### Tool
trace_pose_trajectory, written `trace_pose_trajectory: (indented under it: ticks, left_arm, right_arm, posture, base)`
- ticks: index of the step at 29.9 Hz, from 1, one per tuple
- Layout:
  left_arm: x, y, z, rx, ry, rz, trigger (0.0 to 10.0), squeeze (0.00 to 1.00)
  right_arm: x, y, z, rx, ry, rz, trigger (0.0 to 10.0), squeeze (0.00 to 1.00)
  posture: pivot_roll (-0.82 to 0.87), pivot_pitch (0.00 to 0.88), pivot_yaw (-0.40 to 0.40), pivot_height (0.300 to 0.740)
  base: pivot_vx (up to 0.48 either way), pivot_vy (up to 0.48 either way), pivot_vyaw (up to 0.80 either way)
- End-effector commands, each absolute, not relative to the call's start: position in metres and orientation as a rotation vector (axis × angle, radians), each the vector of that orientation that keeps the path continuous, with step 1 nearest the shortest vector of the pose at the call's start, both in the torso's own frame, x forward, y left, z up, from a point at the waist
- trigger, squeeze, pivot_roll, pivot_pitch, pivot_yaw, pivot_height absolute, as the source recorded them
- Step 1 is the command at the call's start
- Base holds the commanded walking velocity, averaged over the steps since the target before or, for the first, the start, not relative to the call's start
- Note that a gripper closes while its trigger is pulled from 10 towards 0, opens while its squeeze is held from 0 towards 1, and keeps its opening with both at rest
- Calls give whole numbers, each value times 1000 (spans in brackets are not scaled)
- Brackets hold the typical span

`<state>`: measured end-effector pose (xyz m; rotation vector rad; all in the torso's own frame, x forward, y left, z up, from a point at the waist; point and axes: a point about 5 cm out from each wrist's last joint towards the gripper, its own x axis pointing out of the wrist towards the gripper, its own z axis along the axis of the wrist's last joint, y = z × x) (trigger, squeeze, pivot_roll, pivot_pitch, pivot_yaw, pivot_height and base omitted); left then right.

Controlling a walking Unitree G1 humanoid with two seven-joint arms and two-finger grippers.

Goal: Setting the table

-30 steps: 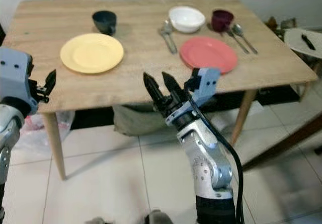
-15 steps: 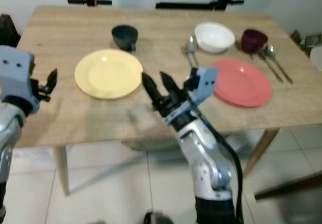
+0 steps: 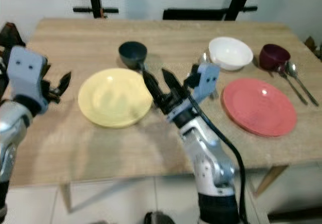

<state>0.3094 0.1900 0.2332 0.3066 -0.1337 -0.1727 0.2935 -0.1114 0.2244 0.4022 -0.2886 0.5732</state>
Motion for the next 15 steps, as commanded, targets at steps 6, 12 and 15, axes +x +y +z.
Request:
trace_pose_trajectory:
  ticks: [6, 12, 15]
  left_arm:
    - [307, 183, 233, 319, -123, -274, 10000, 0]
    - [305, 180, 234, 299, -122, -319, 10000, 0]
    - [303, 179, 235, 279, -117, -333, 10000, 0]
  right_arm:
    - [299, -80, 231, 420, -248, 798, 10000, 0]
    - [309, -67, 221, 388, -178, 883, 10000, 0]
    - [310, -66, 220, 389, -167, 897, 10000, 0]
  posture:
    - [-15, 76, 13, 740]
    - [0, 77, 1, 740]
    - [1, 79, -3, 740]
  base:
    - [397, 0, 0]
    - [329, 0, 0]
    - [80, 0, 0]
